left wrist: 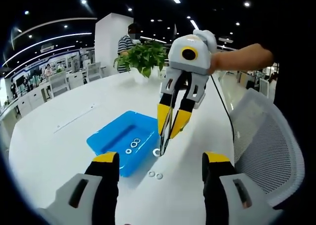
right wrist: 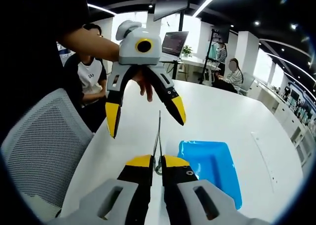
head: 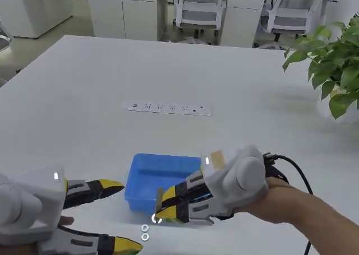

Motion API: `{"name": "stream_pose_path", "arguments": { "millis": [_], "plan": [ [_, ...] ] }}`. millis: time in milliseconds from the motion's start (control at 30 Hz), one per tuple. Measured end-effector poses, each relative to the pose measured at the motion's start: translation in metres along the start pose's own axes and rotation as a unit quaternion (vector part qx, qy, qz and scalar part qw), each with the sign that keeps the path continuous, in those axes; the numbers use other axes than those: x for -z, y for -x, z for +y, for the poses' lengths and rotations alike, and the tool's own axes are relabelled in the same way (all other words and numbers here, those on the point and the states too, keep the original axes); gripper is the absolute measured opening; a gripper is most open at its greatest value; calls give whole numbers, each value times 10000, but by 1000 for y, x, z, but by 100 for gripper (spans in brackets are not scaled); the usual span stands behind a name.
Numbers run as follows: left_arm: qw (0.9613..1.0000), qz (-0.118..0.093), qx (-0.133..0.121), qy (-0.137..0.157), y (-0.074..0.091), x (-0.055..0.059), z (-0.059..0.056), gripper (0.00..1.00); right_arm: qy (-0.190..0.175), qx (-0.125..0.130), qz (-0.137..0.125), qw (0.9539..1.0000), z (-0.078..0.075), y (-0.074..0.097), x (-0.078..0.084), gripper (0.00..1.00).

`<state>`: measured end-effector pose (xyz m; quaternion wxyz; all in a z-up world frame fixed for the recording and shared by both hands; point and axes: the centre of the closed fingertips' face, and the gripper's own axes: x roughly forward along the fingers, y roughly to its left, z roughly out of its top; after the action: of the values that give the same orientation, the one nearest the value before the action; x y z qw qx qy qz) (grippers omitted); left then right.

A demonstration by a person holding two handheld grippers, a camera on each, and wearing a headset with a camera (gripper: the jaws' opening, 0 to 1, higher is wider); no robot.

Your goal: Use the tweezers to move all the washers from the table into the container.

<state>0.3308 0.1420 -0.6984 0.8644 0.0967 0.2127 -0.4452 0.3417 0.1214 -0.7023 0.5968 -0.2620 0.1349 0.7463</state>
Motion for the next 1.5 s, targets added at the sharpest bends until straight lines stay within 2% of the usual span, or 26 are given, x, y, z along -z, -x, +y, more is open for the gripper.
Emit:
{"name": "stream_pose_path", "arguments": {
  "millis": [367,767,1300,1500],
  "plan": [
    [9999,-111,-113,63,1,-1,7,87,83,205,-86,9997,-19,8,-9,8],
    [9994,-190,-204,181,2,-1,5,99,98,366,-114,9992,-41,12,-11,8],
    [9993,-203,-194,258,2,-1,2,99,77,458,120,9989,-66,0,17,8],
    [9991,-212,-219,278,3,-2,5,99,61,488,180,9986,-73,-6,25,8]
  ]
}}
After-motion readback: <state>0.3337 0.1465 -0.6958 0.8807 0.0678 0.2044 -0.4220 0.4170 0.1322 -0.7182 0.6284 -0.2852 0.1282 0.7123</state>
